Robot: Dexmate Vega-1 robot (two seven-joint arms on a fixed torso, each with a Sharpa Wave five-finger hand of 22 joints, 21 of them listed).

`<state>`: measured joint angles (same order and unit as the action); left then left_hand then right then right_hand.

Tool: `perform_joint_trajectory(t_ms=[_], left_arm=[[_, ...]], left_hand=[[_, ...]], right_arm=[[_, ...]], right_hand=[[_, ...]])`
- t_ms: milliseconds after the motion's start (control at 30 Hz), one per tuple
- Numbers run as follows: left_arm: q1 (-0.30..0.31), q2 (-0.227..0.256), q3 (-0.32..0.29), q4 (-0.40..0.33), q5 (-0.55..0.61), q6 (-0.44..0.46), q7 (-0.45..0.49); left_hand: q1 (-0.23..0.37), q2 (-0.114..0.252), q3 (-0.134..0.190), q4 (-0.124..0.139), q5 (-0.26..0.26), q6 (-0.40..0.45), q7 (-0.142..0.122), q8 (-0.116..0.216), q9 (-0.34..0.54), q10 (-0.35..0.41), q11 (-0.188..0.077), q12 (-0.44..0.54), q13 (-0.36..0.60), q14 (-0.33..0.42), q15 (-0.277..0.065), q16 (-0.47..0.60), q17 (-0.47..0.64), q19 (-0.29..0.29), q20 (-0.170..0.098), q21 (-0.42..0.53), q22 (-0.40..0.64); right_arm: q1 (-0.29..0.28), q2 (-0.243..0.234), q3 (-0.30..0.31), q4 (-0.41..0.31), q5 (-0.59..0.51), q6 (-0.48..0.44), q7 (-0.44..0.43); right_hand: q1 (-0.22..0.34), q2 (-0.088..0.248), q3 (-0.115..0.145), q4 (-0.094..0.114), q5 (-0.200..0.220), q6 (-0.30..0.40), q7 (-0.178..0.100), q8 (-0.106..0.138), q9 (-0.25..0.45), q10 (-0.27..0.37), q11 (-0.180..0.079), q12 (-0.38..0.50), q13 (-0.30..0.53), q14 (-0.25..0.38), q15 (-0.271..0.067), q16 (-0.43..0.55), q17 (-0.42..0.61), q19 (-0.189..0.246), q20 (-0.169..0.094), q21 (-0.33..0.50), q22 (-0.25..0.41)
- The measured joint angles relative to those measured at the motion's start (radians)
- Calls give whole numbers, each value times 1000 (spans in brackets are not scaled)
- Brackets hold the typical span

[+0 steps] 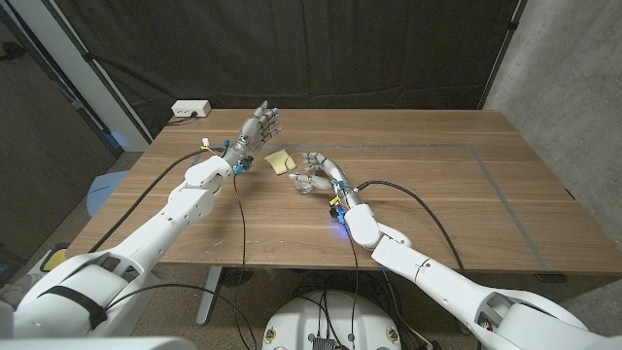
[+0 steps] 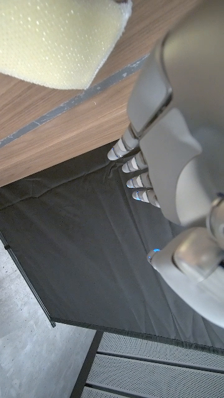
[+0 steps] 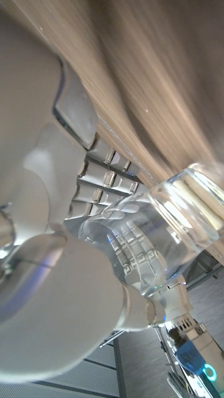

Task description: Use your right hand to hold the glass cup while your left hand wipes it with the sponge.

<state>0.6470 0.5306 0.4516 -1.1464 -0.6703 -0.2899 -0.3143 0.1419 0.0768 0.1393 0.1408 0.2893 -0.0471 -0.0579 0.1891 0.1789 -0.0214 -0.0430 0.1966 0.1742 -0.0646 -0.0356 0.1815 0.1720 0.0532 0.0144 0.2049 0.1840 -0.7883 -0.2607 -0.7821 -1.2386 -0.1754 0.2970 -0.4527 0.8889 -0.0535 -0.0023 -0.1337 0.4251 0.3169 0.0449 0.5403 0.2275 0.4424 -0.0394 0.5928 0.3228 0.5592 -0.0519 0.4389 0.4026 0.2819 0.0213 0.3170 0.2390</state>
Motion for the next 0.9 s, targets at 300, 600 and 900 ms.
perform_joint_trajectory(t_ms=[300, 600, 900], left_arm=[[-2, -3, 1, -1, 5, 3, 2], [9, 7, 1, -35, 12, 14, 20], [29, 34, 3, -89, 30, 35, 55]], left_hand=[[0, 0, -4, -4, 0, -5, -2, 0, 0, 0, 0, 0, 0, 0, 0, 0, 0, 0, 0, 0, 0], [0, 0, -4, -4, 0, -5, -2, 0, 0, 0, 0, 0, 0, 0, 0, 0, 0, 0, 0, 0, 0], [0, 0, -4, -4, 0, -5, -2, 0, 0, 0, 0, 0, 0, 0, 0, 0, 0, 0, 0, 0, 0]], right_arm=[[-15, 7, 20, 11, -2, 27, -52], [-41, -4, 50, -10, 3, 40, -102], [-78, -29, 89, -58, 6, 41, -164]], right_hand=[[19, -19, 7, -7, -20, 39, 11, 32, 14, 12, 12, 53, 45, 55, -4, 73, 79, 103, -66, 50, 10], [26, -26, 7, -8, -28, 46, 14, 39, 20, 17, 17, 66, 53, 65, -9, 84, 96, 111, -64, 58, 10], [33, -33, 7, -8, -35, 46, 14, 39, 22, 17, 17, 70, 61, 65, -9, 84, 105, 111, -64, 58, 13]])
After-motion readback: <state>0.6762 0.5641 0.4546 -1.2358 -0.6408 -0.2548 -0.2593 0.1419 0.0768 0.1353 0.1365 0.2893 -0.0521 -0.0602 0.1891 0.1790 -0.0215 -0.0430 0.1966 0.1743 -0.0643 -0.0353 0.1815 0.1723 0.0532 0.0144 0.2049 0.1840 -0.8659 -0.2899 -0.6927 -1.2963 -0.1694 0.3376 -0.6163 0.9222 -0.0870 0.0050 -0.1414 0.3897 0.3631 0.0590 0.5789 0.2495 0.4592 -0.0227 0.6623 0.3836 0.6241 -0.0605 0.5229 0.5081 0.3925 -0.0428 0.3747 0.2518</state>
